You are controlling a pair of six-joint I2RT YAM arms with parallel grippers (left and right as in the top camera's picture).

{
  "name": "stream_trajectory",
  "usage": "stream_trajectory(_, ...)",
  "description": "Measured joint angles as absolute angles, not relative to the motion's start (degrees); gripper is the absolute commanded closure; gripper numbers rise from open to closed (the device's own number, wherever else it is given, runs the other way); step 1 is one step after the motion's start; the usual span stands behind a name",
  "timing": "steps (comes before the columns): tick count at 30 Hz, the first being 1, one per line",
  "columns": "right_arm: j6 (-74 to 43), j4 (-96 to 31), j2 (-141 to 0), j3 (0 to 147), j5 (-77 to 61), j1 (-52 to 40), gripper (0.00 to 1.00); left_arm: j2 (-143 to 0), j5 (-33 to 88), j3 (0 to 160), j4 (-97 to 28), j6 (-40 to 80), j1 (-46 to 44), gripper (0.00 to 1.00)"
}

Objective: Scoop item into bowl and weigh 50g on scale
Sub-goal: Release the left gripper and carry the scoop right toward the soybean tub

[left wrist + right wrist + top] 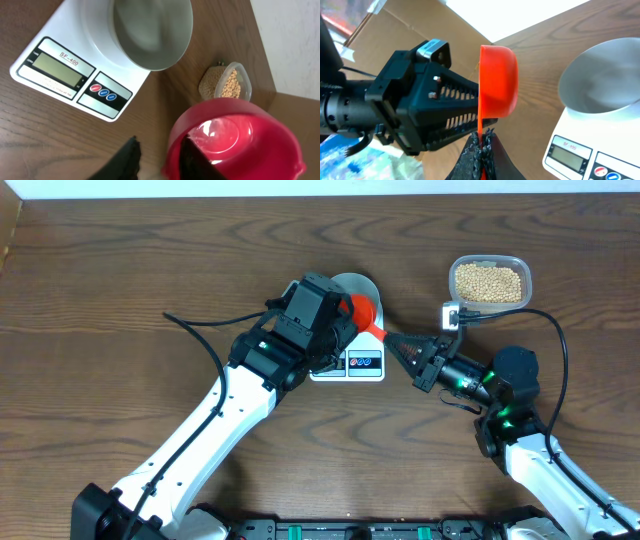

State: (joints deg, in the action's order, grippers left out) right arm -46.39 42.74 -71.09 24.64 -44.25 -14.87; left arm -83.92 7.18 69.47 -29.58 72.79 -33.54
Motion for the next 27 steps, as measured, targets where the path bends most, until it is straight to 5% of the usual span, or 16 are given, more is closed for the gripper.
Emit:
stream_trajectory(14, -41.8, 39.6, -71.1, 24.7, -33.5, -14.1, 0.99, -83.9, 4.5, 69.5, -31.1, 72.0, -33.5, 0.30)
stream_trajectory(27, -35.2, 39.0, -71.1, 24.7, -29.7, -8.5, 0.99, -83.9, 0.3, 69.5, -35.7, 72.0, -33.5, 0.18)
